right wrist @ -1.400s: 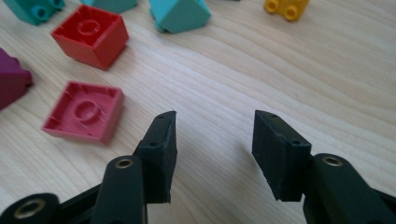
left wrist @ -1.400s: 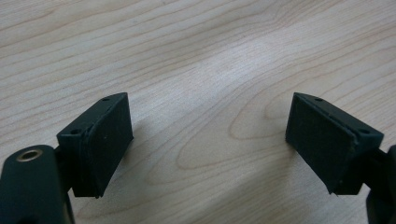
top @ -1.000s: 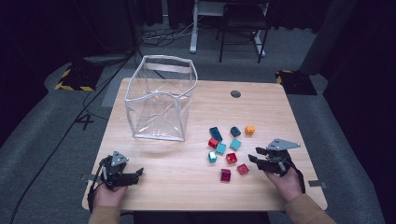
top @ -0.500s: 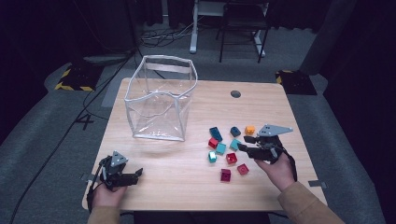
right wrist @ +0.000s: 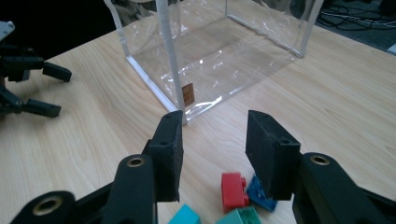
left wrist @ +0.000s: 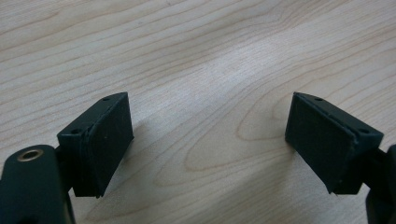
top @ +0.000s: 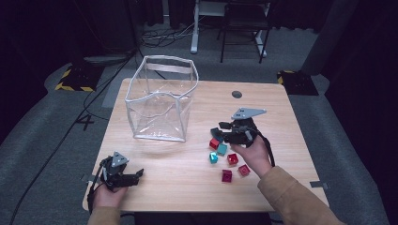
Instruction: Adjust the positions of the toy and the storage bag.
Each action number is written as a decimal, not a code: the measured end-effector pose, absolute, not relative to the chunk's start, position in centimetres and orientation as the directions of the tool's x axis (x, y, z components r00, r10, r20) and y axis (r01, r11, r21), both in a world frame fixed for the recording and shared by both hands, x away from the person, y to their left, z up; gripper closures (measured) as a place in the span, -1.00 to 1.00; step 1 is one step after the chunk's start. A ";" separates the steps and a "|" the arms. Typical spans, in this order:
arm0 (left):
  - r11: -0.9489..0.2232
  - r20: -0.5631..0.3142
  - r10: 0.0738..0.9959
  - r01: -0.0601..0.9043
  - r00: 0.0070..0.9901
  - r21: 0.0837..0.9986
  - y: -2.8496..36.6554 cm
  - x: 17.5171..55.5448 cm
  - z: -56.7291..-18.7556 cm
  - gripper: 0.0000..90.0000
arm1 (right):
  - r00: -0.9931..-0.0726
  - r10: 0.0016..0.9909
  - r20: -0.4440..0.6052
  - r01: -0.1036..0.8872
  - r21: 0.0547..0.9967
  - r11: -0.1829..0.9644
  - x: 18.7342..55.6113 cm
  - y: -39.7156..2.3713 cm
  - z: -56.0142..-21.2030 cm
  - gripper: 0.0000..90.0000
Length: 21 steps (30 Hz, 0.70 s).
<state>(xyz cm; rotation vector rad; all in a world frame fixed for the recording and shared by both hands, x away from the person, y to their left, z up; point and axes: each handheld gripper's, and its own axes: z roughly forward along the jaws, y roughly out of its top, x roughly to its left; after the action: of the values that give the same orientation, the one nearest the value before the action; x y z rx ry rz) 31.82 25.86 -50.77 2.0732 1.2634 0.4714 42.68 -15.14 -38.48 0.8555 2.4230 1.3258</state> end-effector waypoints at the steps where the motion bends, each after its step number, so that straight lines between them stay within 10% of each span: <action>1: -0.319 -0.031 0.882 0.646 0.469 0.693 25.9 31.8 -50.8 -0.66 | -0.797 0.602 0.060 0.375 0.830 0.414 42.7 -15.1 -38.5 0.25; 21: -0.320 -0.031 0.882 0.646 0.470 0.693 25.8 31.8 -50.8 -0.66 | -0.808 0.589 0.027 0.372 0.798 0.474 46.0 -5.8 -41.5 0.27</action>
<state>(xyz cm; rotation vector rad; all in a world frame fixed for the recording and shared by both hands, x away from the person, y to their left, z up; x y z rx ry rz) 31.85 25.84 -50.76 2.0744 1.2629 0.4707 46.03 -5.79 -41.47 0.8232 2.4712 1.2453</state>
